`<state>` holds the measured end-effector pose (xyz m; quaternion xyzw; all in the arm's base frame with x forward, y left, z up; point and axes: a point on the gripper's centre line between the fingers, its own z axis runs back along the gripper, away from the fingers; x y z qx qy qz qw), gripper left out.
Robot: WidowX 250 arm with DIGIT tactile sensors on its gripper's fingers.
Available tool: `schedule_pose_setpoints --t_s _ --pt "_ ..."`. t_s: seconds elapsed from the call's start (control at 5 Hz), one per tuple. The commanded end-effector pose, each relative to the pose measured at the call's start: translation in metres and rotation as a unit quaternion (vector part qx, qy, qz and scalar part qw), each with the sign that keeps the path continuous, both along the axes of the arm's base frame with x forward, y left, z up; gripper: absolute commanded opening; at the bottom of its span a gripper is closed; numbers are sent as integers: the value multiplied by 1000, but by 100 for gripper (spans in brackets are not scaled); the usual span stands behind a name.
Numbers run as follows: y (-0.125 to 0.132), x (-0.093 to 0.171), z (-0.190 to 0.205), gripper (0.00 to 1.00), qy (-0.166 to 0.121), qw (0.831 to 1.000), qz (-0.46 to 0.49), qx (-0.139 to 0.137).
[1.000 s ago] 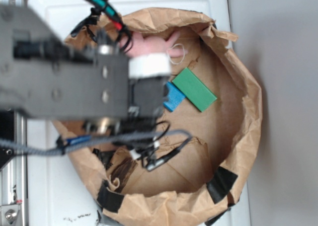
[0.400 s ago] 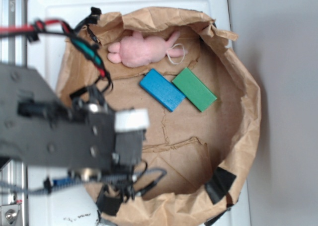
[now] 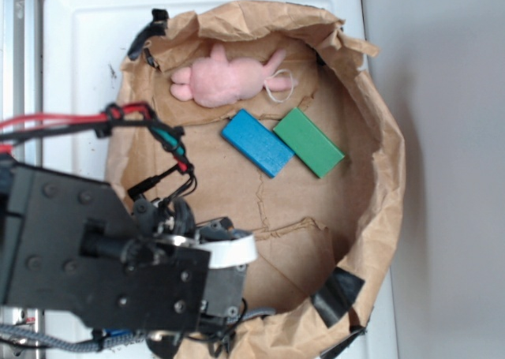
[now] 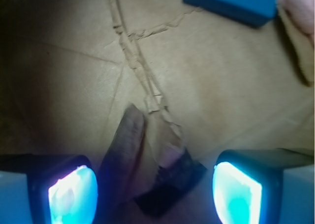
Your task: Grab the wood chip.
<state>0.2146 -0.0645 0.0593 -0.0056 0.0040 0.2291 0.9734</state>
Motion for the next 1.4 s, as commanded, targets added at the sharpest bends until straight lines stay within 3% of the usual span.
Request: schedule_pose_setpoints --t_s 0.0,0.4,0.6,0.8,1.0,1.2 --pt "2 8 -8 100 -27 1000 -15 4" --pt "2 8 -8 100 -27 1000 -15 4" --pt "-4 18 -29 100 -20 998 -44 -38" --pt "-5 23 -38 100 -43 997 -51 -37" --pt "-4 24 -38 23 -48 997 -46 -36" --pt "-2 29 -24 0 -42 997 -37 -46"
